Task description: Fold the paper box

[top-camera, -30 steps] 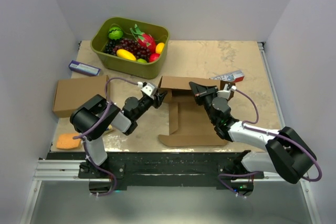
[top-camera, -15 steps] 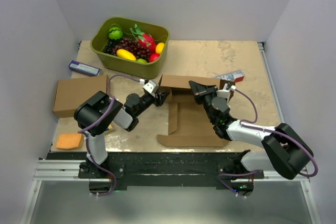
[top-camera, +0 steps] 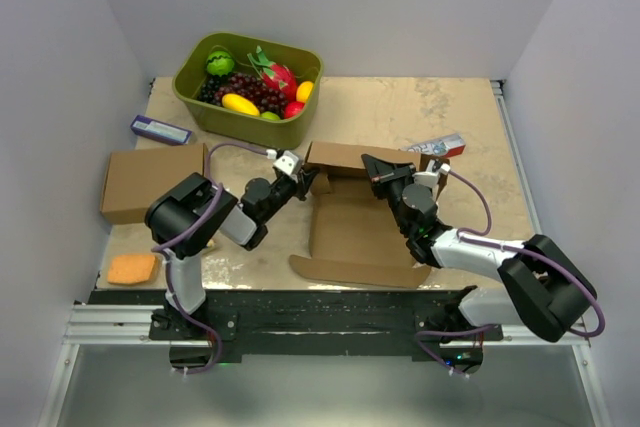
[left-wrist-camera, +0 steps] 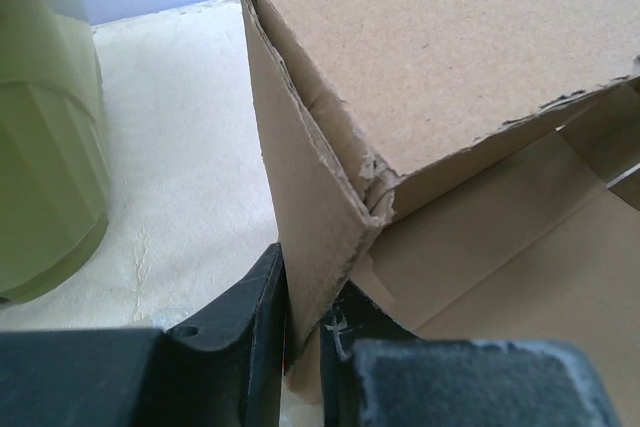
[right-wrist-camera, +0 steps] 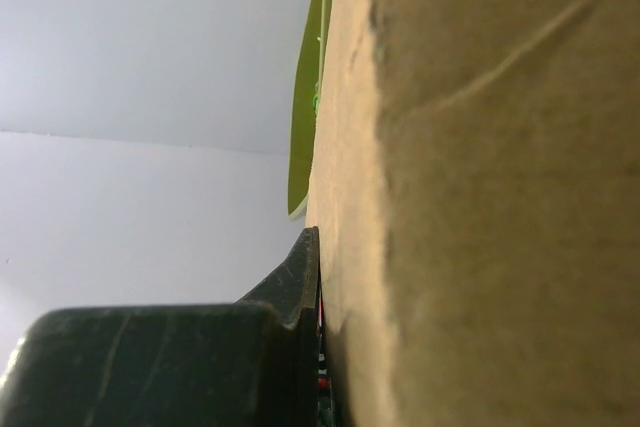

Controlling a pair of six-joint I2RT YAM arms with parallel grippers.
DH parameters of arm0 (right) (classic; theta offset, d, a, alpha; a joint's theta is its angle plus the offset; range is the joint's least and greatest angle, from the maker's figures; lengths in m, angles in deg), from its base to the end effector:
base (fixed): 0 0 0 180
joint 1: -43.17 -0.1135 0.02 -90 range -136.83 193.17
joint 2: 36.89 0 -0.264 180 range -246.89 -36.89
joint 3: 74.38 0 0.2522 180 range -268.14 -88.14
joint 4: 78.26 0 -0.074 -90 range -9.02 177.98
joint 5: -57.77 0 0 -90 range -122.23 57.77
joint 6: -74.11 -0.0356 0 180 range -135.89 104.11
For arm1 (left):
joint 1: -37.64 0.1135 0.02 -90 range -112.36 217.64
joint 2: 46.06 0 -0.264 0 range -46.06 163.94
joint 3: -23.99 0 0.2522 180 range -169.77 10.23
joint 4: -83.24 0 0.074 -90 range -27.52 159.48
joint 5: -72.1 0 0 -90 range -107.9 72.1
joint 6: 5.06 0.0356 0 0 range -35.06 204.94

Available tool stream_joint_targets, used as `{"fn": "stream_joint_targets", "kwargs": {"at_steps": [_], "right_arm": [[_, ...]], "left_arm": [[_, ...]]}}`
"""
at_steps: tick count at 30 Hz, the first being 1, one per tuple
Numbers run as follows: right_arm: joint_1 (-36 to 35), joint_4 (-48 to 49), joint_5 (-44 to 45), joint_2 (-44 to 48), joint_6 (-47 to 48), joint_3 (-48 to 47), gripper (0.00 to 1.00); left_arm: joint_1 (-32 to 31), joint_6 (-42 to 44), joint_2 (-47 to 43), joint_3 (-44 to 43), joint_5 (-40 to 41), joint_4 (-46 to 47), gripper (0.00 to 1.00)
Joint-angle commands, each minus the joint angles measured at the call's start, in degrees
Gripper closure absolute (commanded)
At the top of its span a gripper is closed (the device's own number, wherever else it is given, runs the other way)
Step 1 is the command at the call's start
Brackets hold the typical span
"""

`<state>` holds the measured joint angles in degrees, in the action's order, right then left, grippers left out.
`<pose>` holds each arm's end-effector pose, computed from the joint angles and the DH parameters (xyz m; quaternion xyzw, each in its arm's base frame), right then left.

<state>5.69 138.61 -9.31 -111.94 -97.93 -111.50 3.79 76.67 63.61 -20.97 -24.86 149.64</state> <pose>0.2129 0.1457 0.2116 0.3940 0.5944 0.5217 0.4683 0.2683 -0.1851 0.1373 0.1964 0.6684 -0.2968 0.6531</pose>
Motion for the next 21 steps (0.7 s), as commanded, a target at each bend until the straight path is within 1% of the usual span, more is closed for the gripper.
{"fn": "stream_joint_targets", "kwargs": {"at_steps": [1,3,5,6,8,9,10,15,21], "right_arm": [[-3.4,-11.25,-15.01,-1.86,1.71,1.64,1.0],[-3.31,-11.08,-15.53,-1.25,1.36,1.65,1.0],[-3.31,-12.57,-15.88,0.15,1.09,1.04,1.0],[-3.31,-13.27,-15.89,0.68,1.01,0.86,1.0],[-3.31,-15.2,-15.8,2.61,1.0,0.24,1.0],[-3.39,-15.82,-15.71,3.32,1.0,0.15,1.0],[-3.31,-17.05,-15.54,3.94,1.09,-0.2,1.0],[-3.31,-18.9,-14.83,6.4,1.62,-0.29,1.0],[-3.31,-17.41,-15.36,5.88,1.0,0.68,1.0]], "left_arm": [[-4.3,-0.43,-1.47,-1.85,-4.82,5.45,0.85],[-4.39,0.01,-2.96,-0.97,-5.16,5.09,0.77],[-4.39,-0.08,-4.02,0.52,-6.91,5.44,0.73],[-4.39,-0.16,-4.89,0.79,-7.71,5.1,0.68],[-4.39,-0.34,-5.69,1.23,-10.08,4.05,0.61],[-4.39,-0.34,-5.95,1.14,-10.7,3.17,0.53],[-4.39,-0.43,-5.7,1.32,-11.14,3.07,0.5],[-4.39,-0.6,-3.94,2.2,-10.27,3.69,0.48],[-4.39,-1.22,-0.25,0.8,-11.06,4.56,0.47]]}}
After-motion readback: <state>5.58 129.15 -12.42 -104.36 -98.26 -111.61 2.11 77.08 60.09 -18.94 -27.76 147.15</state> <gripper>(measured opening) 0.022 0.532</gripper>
